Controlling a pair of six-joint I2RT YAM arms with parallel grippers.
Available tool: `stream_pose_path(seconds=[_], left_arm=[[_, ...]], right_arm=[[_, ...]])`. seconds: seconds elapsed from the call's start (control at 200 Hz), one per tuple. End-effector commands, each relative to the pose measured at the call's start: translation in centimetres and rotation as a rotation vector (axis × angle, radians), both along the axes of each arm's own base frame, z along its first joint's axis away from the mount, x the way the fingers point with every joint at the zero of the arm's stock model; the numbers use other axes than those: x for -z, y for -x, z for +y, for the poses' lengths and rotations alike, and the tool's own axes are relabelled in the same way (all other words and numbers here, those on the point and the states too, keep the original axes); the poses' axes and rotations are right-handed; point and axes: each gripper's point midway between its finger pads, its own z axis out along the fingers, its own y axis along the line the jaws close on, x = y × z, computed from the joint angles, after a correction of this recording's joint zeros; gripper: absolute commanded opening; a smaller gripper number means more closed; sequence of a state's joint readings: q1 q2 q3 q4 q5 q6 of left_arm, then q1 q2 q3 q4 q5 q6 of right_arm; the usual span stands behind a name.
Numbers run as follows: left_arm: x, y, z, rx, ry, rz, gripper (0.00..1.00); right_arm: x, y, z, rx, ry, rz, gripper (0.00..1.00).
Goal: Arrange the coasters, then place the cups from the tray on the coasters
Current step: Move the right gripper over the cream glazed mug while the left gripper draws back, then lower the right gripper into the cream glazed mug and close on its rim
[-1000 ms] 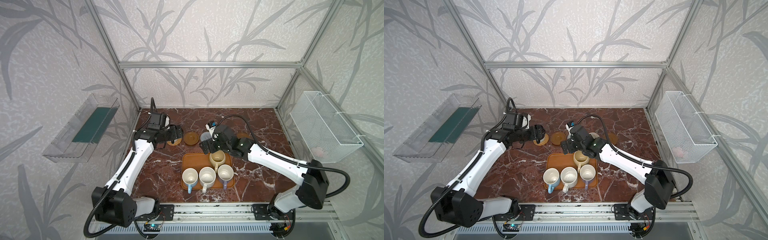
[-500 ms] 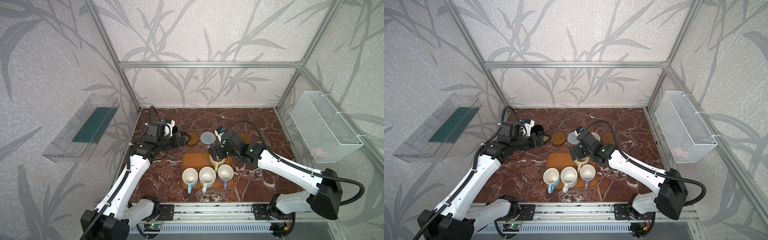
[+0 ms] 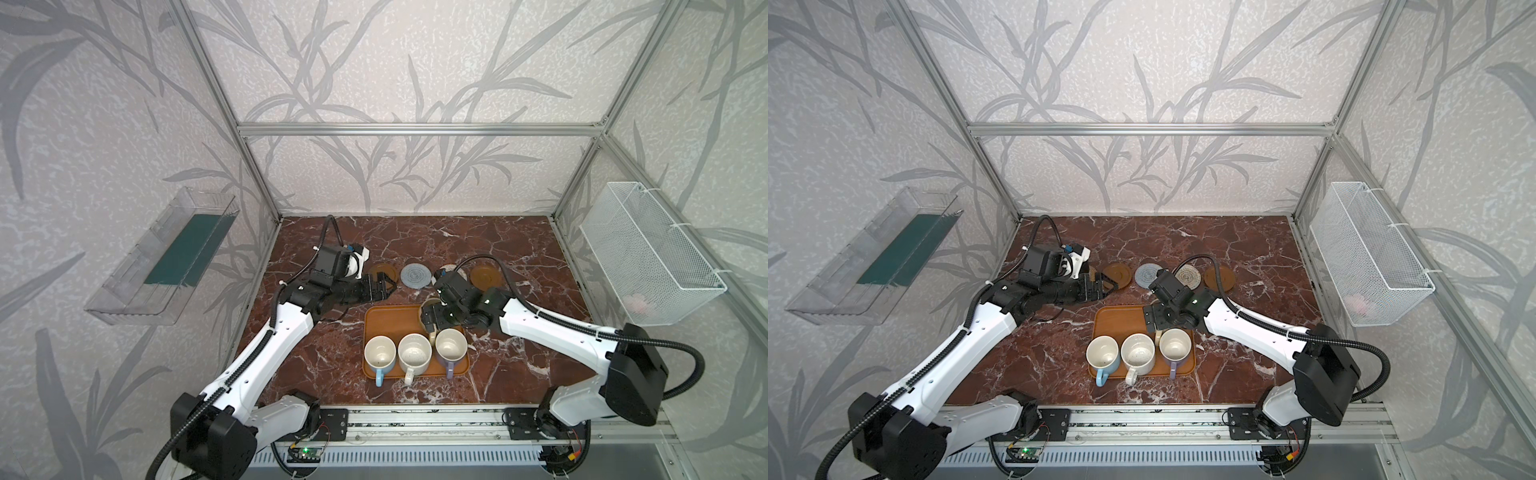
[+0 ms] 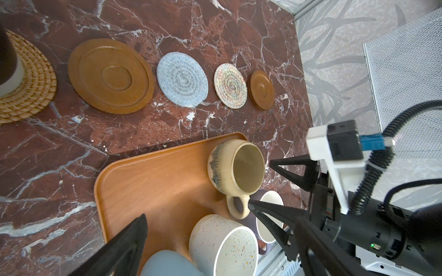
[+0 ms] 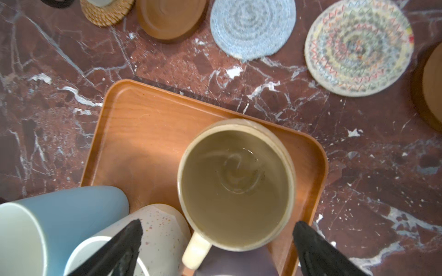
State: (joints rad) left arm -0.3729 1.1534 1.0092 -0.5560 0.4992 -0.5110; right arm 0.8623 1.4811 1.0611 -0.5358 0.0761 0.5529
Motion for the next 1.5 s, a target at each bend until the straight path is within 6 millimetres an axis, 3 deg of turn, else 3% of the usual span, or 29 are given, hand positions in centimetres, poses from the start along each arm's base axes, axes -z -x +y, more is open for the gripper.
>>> stream_pose_path(seconds=[0.0, 0.245, 0.475, 1.11, 1.495], left_arm=[[0.0, 0.0, -0.6, 0.004, 0.033, -0.018, 0.98], [1.4, 0.2, -1.3, 0.028, 0.037, 0.031, 0.98], [1.0, -0.1, 0.0, 0.002, -0.047, -0.016, 0.99], [3.0, 0.4, 0.3, 0.026, -0.101, 0.058, 0.98], [3.2, 0.2, 0.2, 0.015, -0.092, 0.064, 0.98]], right_arm=[[0.5, 0.4, -0.4, 0.024, 0.023, 0.027, 0.98], [2.4, 0.4, 0.1, 0.028, 0.049, 0.083, 0.98], [3.2, 0.2, 0.9, 0.017, 0.054, 0.104, 0.96], [4.6, -0.2, 1.5, 0.01, 0.093, 0.134, 0.9], [5.1, 0.3, 1.1, 0.002, 0.111, 0.153, 0.83]])
